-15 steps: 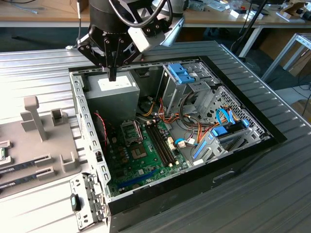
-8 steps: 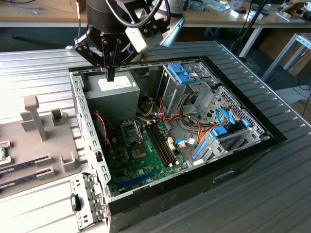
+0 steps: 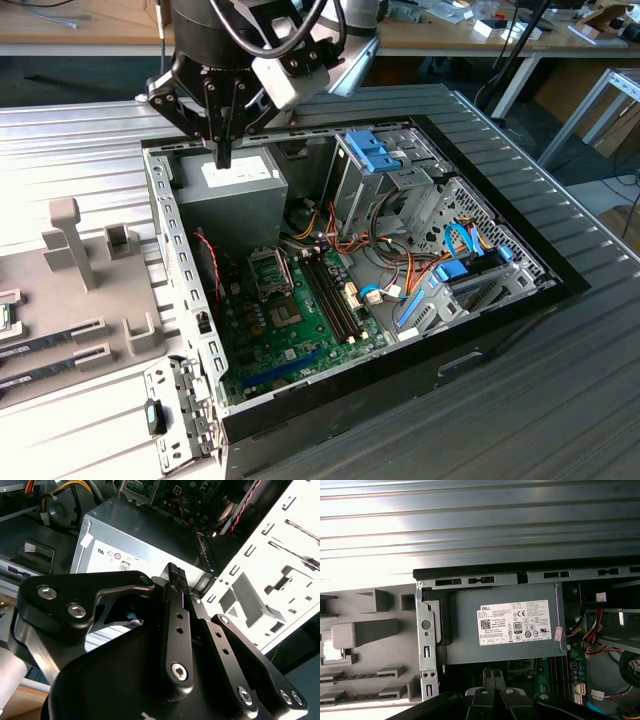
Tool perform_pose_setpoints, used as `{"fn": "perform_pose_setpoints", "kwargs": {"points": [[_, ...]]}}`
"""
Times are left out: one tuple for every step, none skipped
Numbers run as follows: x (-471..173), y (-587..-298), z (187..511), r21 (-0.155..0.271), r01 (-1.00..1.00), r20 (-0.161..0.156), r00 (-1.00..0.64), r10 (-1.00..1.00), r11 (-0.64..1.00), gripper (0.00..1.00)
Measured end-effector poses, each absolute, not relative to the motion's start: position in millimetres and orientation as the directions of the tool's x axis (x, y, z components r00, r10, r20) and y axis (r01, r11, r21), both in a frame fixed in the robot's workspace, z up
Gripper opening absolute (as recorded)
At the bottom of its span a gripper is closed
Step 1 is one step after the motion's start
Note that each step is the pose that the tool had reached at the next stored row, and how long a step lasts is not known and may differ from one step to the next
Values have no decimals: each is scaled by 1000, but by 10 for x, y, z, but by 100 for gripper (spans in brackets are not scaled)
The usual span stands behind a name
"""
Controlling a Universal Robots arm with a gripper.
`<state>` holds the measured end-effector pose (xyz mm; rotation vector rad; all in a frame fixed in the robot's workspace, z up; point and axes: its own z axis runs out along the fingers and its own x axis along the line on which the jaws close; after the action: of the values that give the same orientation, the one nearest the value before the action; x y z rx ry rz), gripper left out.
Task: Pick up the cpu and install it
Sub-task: 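Reach for the cpu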
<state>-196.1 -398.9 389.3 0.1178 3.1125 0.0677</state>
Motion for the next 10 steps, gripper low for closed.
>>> {"fn": "perform_pose_setpoints", "kwargs": {"points": [[-1964,-3989,3892,44,75,-24,-997,76,996,11],[-1965,-3989,3892,44,75,-24,-997,76,996,11],[-1967,-3989,3891,44,75,-24,-997,76,996,11],[-1979,-3989,3890,44,75,-25,-997,76,996,11],[-1992,-3989,3888,44,75,-24,-997,76,996,11],[-1997,-3989,3888,44,75,-24,-997,76,996,11],[-2001,-3989,3887,44,75,-24,-997,76,996,11],[-2008,-3989,3886,44,75,-24,-997,76,996,11],[-2018,-3989,3885,44,75,-24,-997,76,996,11],[-2021,-3989,3884,44,75,-24,-997,76,996,11]]}}
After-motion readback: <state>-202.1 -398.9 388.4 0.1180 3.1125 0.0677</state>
